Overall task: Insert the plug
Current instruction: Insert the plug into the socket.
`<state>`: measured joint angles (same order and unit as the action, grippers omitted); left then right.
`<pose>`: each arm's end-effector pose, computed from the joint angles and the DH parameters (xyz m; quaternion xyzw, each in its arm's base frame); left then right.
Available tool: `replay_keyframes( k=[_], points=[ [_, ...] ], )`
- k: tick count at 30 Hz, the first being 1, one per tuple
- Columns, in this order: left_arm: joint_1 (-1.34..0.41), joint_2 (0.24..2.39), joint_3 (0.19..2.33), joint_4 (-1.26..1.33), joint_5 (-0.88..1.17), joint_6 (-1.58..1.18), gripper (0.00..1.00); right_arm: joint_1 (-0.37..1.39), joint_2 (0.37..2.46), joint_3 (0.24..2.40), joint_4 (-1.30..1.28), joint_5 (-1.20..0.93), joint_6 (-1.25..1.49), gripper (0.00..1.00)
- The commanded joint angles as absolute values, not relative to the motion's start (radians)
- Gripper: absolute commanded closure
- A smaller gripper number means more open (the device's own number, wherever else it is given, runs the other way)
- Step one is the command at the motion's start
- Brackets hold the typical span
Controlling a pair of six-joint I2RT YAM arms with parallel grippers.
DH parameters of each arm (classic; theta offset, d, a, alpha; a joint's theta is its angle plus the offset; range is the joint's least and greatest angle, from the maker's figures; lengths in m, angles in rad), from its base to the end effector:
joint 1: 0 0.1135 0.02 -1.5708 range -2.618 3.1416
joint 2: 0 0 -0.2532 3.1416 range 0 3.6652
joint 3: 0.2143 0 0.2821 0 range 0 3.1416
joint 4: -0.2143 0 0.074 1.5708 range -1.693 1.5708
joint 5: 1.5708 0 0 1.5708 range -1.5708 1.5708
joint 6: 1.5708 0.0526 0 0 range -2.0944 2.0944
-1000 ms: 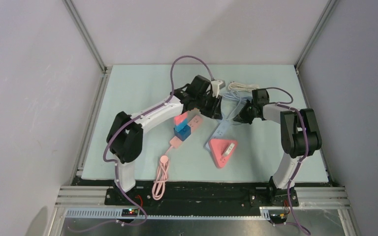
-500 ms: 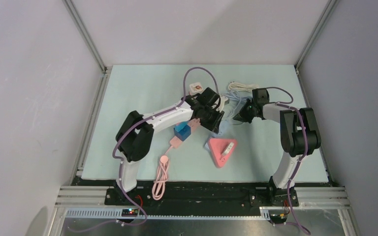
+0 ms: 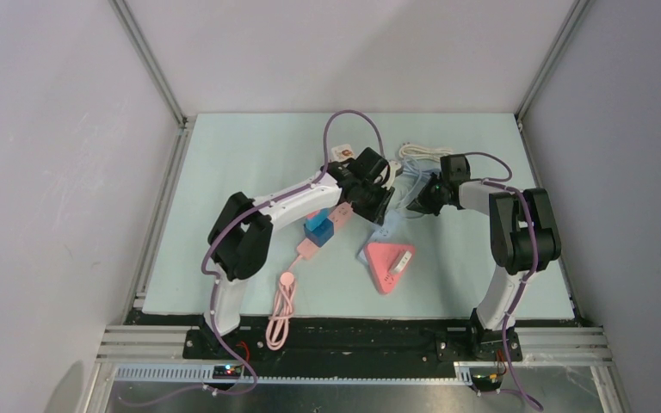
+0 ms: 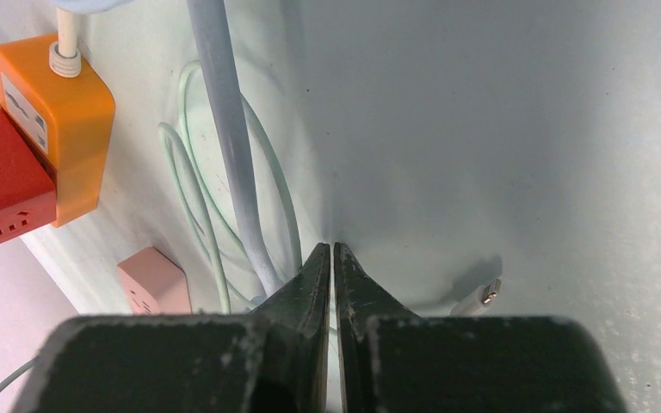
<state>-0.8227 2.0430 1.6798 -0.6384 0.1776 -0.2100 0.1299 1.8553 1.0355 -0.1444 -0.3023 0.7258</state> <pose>0.3210 -0.3596 0.1912 0.3121 0.9040 -0.2121 0.2012 0.3885 0.0665 0.0939 0.2340 0.9151 0.2533 0.2090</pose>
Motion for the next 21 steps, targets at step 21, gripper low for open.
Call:
replay_keyframes(
  k=[21],
  points=[
    [-0.828, 2.114, 1.745, -0.741, 0.108, -0.246, 1.0, 0.154, 1.846, 1.068, -0.162, -0.283, 0.731, 0.95]
  ],
)
